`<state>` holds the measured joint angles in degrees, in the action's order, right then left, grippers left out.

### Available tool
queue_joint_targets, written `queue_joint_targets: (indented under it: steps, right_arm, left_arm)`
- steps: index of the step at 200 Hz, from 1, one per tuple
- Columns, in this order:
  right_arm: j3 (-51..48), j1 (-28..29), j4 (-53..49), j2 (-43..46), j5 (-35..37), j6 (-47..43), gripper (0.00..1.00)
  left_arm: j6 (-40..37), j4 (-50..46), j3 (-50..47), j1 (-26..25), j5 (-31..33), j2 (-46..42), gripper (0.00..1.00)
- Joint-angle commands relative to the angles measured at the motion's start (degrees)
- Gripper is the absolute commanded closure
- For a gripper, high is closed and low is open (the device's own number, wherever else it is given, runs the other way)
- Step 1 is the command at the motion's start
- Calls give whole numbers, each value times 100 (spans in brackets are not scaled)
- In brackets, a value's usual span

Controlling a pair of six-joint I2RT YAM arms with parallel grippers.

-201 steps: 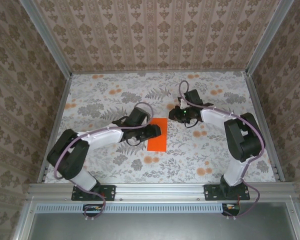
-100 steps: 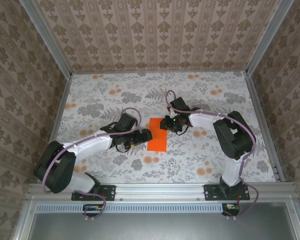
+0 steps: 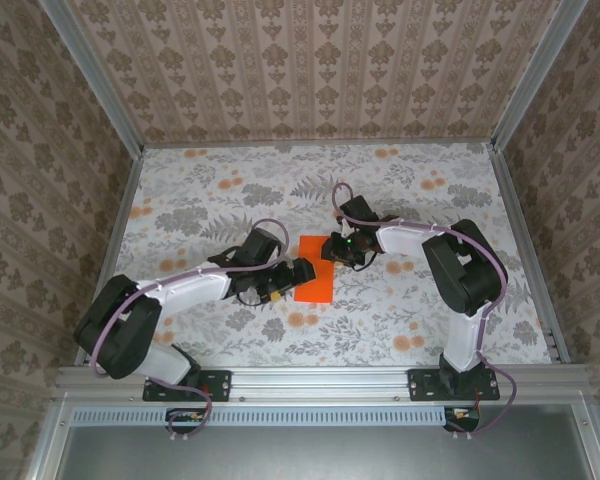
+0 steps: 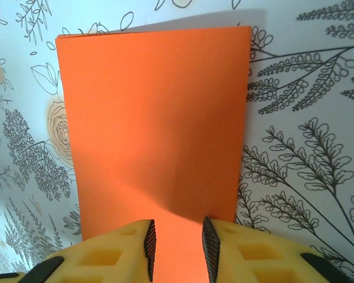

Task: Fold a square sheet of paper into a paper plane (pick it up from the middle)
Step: Move the paper to the center of the table.

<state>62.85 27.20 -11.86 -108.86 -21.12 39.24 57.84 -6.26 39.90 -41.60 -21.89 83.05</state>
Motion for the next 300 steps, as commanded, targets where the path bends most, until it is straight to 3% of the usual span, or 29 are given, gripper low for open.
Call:
queue_joint_targets:
  steps: [1,170,300]
  right_arm:
    - [-121,-76,-110,-242,187,92,68]
    - [-201,-75,-80,-272,135,92,70]
    - [-238,-76,43,-220,-104,88,71]
  left_arm:
    - [294,299,-96,-40,-238,140,0]
    - [684,1315,-299,-16,-754,613,12]
    - [227,1874,-71,658,-1412,1245,48]
